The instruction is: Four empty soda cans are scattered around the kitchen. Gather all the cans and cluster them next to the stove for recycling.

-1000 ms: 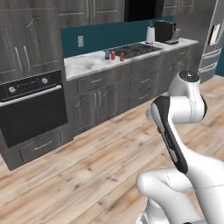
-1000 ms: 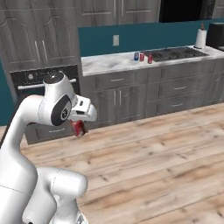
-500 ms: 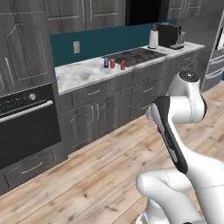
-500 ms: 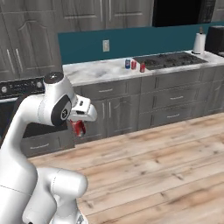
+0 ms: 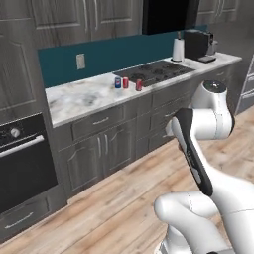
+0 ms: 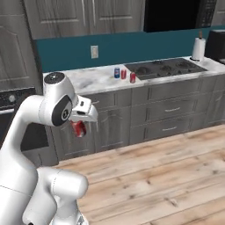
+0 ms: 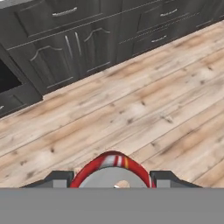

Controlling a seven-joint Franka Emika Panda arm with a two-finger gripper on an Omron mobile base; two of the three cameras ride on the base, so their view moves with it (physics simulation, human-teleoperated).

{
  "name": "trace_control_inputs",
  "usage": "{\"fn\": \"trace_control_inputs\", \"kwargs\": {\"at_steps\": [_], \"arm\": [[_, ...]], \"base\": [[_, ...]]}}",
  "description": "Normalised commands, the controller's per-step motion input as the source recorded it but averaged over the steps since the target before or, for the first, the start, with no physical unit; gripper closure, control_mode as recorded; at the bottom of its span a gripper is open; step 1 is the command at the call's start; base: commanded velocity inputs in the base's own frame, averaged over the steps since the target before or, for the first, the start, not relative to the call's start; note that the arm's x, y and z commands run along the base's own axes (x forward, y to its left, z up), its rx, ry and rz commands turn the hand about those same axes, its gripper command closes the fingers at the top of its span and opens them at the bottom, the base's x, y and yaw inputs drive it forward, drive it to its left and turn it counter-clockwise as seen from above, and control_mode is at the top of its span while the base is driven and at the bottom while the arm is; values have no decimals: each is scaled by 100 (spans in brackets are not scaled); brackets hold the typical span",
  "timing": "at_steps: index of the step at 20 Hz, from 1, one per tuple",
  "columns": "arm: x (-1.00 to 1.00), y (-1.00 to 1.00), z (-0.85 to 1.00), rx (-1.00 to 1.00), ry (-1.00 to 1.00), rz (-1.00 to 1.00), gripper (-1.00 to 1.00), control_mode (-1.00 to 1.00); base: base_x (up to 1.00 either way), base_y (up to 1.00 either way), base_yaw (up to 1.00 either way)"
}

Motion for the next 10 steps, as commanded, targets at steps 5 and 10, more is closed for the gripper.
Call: {"fn": "trace_control_inputs", "kwargs": {"at_steps": [5, 10], "arm": [[0, 0, 0, 0, 0, 0, 100, 100], [0, 0, 0, 0, 0, 0, 100, 100]], "base": [[71, -16, 21], [62, -13, 31]]}}
